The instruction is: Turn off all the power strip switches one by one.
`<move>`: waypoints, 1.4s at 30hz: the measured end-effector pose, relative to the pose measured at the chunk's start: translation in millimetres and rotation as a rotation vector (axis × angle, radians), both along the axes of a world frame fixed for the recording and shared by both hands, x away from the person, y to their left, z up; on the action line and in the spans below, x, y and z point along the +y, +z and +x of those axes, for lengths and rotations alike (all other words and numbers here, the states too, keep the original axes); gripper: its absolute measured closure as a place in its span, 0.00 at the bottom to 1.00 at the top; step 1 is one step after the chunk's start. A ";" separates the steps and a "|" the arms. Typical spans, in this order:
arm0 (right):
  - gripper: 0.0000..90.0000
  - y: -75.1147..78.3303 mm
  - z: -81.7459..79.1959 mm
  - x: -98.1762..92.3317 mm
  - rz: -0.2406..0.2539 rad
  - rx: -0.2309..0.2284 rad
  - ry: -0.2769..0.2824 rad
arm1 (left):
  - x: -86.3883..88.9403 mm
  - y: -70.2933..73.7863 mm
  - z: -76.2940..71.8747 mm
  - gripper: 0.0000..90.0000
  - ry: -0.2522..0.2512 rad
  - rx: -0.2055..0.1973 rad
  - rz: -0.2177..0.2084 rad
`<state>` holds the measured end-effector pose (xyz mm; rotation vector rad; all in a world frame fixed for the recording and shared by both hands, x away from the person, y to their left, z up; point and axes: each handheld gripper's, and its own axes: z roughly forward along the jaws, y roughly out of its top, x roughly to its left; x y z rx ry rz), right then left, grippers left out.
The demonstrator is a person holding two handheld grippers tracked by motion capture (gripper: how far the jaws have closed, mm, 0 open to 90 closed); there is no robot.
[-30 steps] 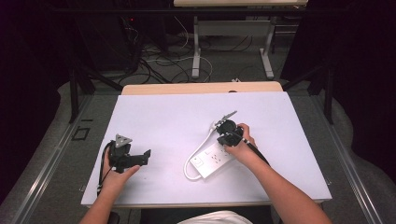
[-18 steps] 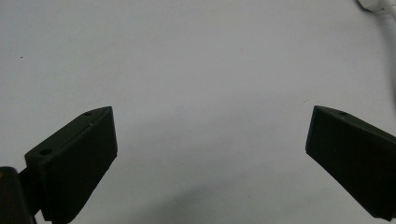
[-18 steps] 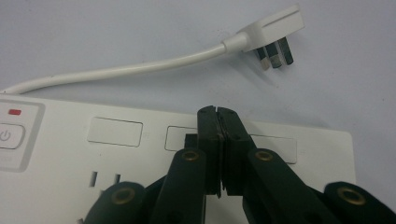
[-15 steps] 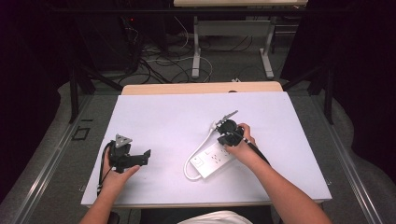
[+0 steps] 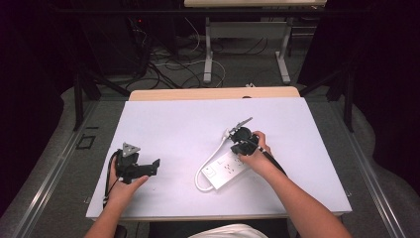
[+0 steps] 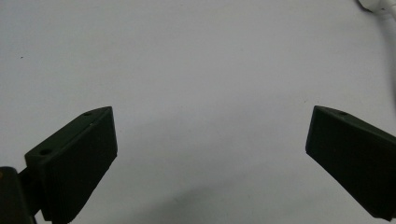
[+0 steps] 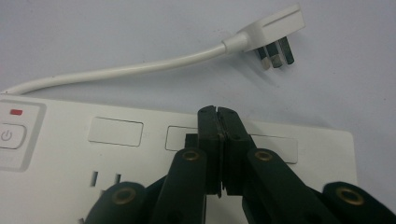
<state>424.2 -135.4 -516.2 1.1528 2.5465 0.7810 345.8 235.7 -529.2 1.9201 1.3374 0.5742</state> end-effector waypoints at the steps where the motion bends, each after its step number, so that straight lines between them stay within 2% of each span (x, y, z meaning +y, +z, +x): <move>1: 0.99 1.0 -0.2 0.0 -0.013 0.009 -0.004 | 0.0 0.0 -0.1 0.02 0.000 0.000 0.000; 5: 1.00 -1.6 1.3 -0.6 -0.006 -0.006 0.004 | 0.0 0.1 -0.1 0.02 0.000 -0.001 0.000; 6: 1.00 2.2 -0.2 -0.7 -0.049 0.054 -0.009 | 0.1 0.1 -0.1 0.02 0.000 -0.001 0.000; 8: 1.00 -2.9 1.0 -1.5 0.004 -0.005 0.007 | 0.5 0.3 0.0 0.02 -0.001 -0.003 0.005; 12: 1.00 -2.8 0.4 -1.2 0.001 -0.008 0.010 | 0.0 0.0 0.0 0.02 0.000 -0.001 0.001; 13: 1.00 -4.4 0.2 -0.6 0.024 -0.015 0.002 | 0.3 0.3 -0.1 0.02 -0.004 0.001 0.006; 14: 1.00 -4.4 0.3 -0.8 0.024 -0.016 0.004 | -0.1 0.0 0.0 0.02 0.000 -0.001 0.001; 15: 1.00 -2.8 0.6 -1.4 0.002 -0.009 0.011 | 0.0 0.0 0.0 0.02 0.000 0.000 0.001; 17: 1.00 -2.6 -0.2 -1.1 0.003 -0.004 -0.001 | 0.0 -0.1 0.0 0.02 0.001 0.000 0.000; 18: 1.00 -1.0 -1.3 -0.7 -0.007 0.021 -0.008 | 0.1 -0.1 0.0 0.02 0.001 -0.001 0.000; 19: 1.00 -2.8 -0.6 -0.6 0.003 -0.001 -0.001 | 0.0 0.0 0.0 0.02 0.001 -0.001 0.000; 24: 1.00 -3.8 -1.2 1.2 -0.007 -0.026 -0.008 | 0.2 0.2 -0.1 0.02 -0.004 0.002 0.005; 27: 1.00 -3.8 -1.0 1.4 -0.003 -0.023 -0.010 | -0.1 -0.1 0.1 0.02 0.001 0.000 0.000; 28: 1.00 -1.2 -1.3 0.9 -0.026 0.005 -0.009 | -0.1 -0.1 0.1 0.02 0.001 0.000 0.000; 29: 1.00 -3.8 -0.9 1.3 -0.002 -0.022 -0.010 | -0.1 -0.1 0.1 0.02 0.000 0.000 0.001; 31: 1.00 -3.7 -0.7 1.4 -0.003 -0.022 -0.011 | -0.1 -0.1 0.1 0.02 0.000 0.000 0.001; 32: 1.00 -3.8 -0.4 1.4 0.000 -0.019 -0.008 | -0.2 -0.1 0.0 0.02 0.001 0.000 0.000; 34: 1.00 -1.2 -0.3 1.1 -0.023 0.011 -0.011 | -0.2 -0.2 0.0 0.02 0.000 0.000 0.000; 35: 1.00 -2.4 0.6 0.7 -0.014 -0.008 -0.004 | -0.1 -0.2 0.1 0.02 0.000 0.000 0.000; 42: 1.00 -1.0 0.2 0.5 -0.021 0.008 0.007 | -0.2 -0.2 0.1 0.02 0.000 0.001 0.001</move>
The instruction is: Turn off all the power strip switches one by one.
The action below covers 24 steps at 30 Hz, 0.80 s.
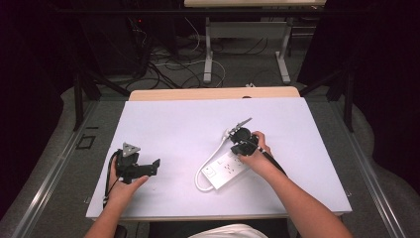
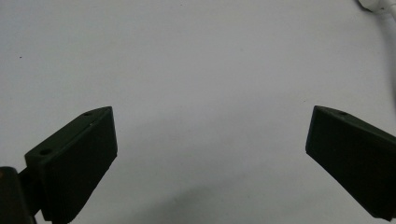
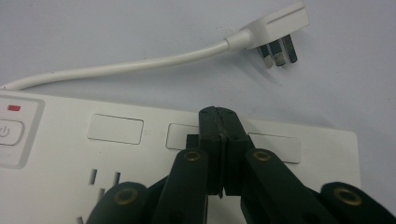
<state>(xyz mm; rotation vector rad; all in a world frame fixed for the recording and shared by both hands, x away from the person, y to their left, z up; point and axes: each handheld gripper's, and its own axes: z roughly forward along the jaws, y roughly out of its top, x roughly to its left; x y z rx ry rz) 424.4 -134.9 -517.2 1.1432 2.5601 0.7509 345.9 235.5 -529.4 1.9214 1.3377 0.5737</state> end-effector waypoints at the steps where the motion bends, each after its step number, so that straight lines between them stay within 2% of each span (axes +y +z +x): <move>1: 1.00 1.3 -0.1 -0.1 -0.009 0.011 0.002 | 0.0 0.0 -0.1 0.02 0.000 0.000 0.000; 3: 1.00 0.6 -0.8 1.1 0.007 0.009 -0.022 | 0.5 0.4 -0.2 0.02 -0.006 0.003 0.007; 5: 1.00 1.1 0.8 -0.1 0.001 -0.012 -0.008 | 0.0 0.0 -0.1 0.02 0.000 0.000 0.000; 7: 1.00 2.8 1.2 -0.4 0.001 -0.003 -0.015 | 0.0 -0.1 0.0 0.02 0.000 0.000 0.000; 8: 1.00 2.8 1.7 -1.2 0.001 -0.014 -0.013 | 0.3 0.2 0.0 0.02 -0.004 0.003 0.005; 11: 1.00 6.0 2.2 -3.0 -0.010 0.005 -0.025 | 0.3 0.2 0.0 0.02 -0.006 0.003 0.006; 12: 1.00 4.8 2.7 -3.1 0.003 -0.010 -0.031 | 0.3 0.2 0.0 0.02 -0.006 0.003 0.006; 15: 1.00 6.2 4.3 -5.6 -0.006 -0.023 -0.032 | 0.0 -0.1 0.0 0.02 -0.001 0.000 0.000; 16: 1.00 7.6 4.4 -5.8 -0.008 -0.001 -0.046 | 0.0 -0.1 0.0 0.02 0.000 0.001 0.000; 17: 1.00 9.0 5.6 -7.7 -0.026 -0.004 -0.034 | -0.1 -0.1 0.0 0.02 0.000 0.001 0.000; 18: 1.00 7.6 6.7 -7.9 -0.010 -0.020 -0.042 | -0.1 -0.1 0.1 0.02 0.000 0.001 -0.001; 19: 1.00 10.3 7.3 -9.7 -0.030 0.004 -0.047 | -0.1 -0.2 0.2 0.02 -0.001 0.000 -0.001; 20: 1.00 8.1 9.1 -11.2 -0.008 -0.014 -0.049 | -0.1 -0.2 0.2 0.02 0.000 0.000 -0.001; 23: 1.00 7.8 11.6 -14.9 -0.022 -0.018 -0.061 | -0.1 -0.2 0.3 0.02 0.000 0.001 -0.001; 24: 1.00 5.8 13.0 -15.9 -0.003 -0.031 -0.059 | -0.1 -0.2 0.3 0.02 0.000 0.001 -0.001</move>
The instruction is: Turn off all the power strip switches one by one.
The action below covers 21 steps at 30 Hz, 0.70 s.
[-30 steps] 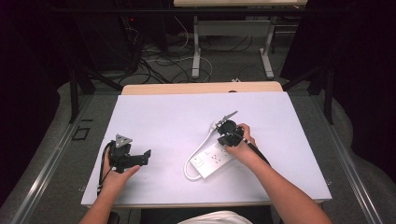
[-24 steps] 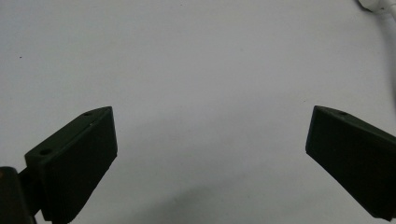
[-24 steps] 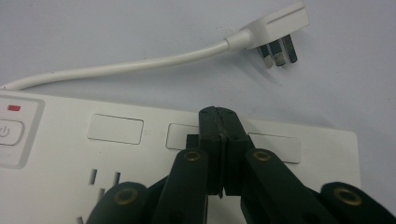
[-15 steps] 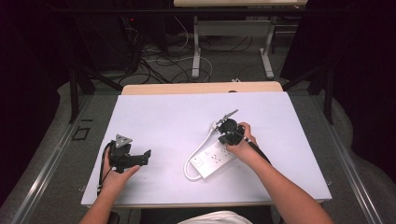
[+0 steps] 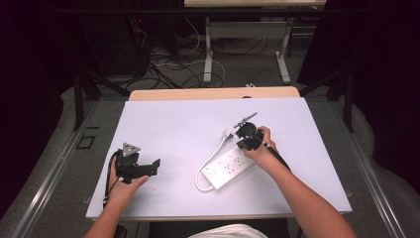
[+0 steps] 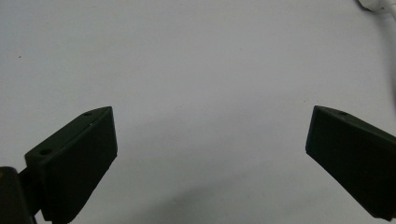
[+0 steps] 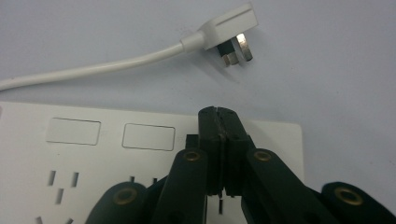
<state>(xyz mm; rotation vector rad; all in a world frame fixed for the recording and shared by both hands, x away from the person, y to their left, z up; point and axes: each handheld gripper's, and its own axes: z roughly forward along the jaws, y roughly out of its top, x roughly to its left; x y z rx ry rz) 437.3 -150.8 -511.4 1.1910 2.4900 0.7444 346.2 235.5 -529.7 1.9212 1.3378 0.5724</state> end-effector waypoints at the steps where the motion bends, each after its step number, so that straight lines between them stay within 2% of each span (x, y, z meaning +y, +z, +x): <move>1: 1.00 0.9 1.2 -1.4 -0.020 0.003 0.000 | 0.0 0.0 0.0 0.02 0.000 0.000 0.000; 2: 1.00 0.0 2.0 -2.7 -0.012 -0.004 -0.002 | 0.0 0.0 0.0 0.02 0.000 0.000 0.000; 5: 1.00 1.2 3.3 -3.4 -0.023 0.015 -0.036 | 0.1 0.1 0.1 0.02 0.000 0.002 0.002; 6: 1.00 -0.2 4.5 -4.4 -0.004 -0.001 -0.030 | 0.1 0.2 0.2 0.02 -0.001 0.004 0.002; 7: 1.00 1.6 5.1 -5.6 -0.030 0.003 -0.029 | 0.1 0.1 0.3 0.02 -0.001 0.004 0.002; 14: 1.00 1.7 8.1 -7.3 -0.032 0.009 -0.028 | 0.6 0.1 0.3 0.02 -0.001 0.005 0.000; 17: 0.99 0.3 9.0 -7.2 -0.026 0.015 -0.046 | 0.7 0.1 0.4 0.02 0.000 0.005 0.001; 18: 0.99 0.1 10.3 -8.3 -0.035 0.002 -0.028 | 0.6 0.1 0.4 0.02 0.000 0.005 0.001; 20: 0.99 -1.3 10.5 -7.6 -0.026 0.010 -0.034 | 0.6 0.1 0.5 0.02 -0.001 0.005 0.001; 21: 0.99 -0.3 10.4 -7.6 -0.042 0.023 -0.034 | 0.6 0.1 0.4 0.02 -0.001 0.005 0.001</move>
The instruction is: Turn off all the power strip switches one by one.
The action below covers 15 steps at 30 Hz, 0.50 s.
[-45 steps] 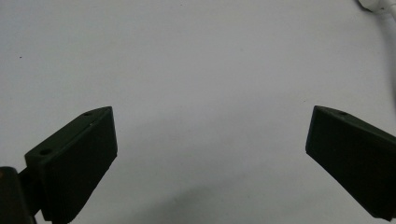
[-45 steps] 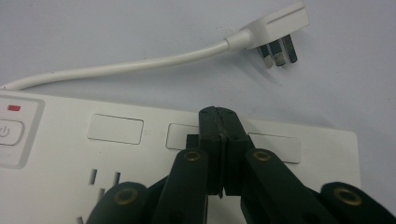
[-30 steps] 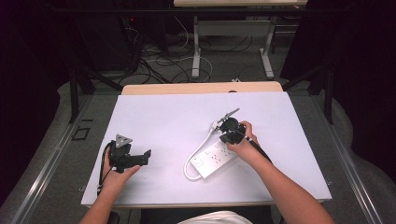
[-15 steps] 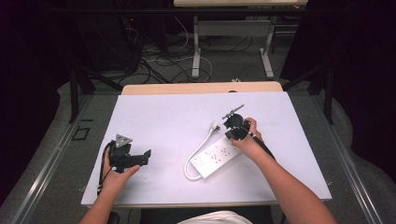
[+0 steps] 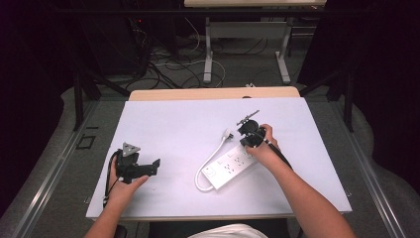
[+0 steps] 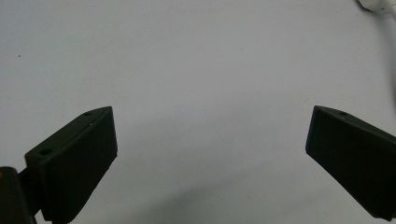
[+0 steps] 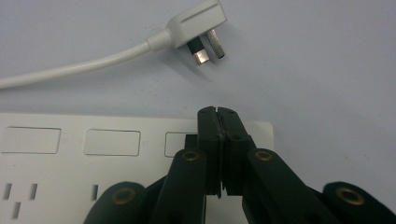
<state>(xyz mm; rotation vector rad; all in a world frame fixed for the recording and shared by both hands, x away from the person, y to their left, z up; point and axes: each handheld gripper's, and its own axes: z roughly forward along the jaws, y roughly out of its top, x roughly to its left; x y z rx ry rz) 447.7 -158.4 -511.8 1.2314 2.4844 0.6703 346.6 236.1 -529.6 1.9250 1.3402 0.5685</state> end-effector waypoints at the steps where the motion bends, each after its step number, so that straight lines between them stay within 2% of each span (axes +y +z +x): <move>1: 0.99 -1.0 0.1 0.5 0.004 -0.005 -0.003 | 0.0 0.0 0.0 0.02 0.000 0.000 -0.001; 7: 0.99 -1.5 0.7 0.4 0.007 -0.003 -0.006 | 0.1 0.0 0.1 0.02 -0.002 0.001 0.001; 8: 0.98 -2.6 0.4 0.8 0.018 -0.009 -0.017 | 0.0 -0.1 0.0 0.02 -0.001 0.000 0.000; 9: 0.98 -3.0 1.2 -0.2 0.030 -0.009 -0.005 | -0.1 -0.1 0.0 0.02 -0.001 0.000 0.000; 10: 0.98 -1.5 0.2 0.2 0.017 0.011 -0.016 | -0.1 -0.1 0.1 0.02 -0.002 0.000 0.000; 11: 0.98 -1.6 1.9 -1.3 0.011 0.003 0.009 | -0.1 -0.2 0.2 0.02 -0.003 0.000 0.000; 13: 0.98 -1.8 0.7 0.1 0.015 0.011 -0.018 | -0.1 -0.2 0.2 0.02 -0.002 0.000 0.001; 15: 0.98 -2.4 0.1 0.6 0.021 0.006 -0.017 | -0.1 -0.1 0.2 0.02 -0.002 0.000 0.001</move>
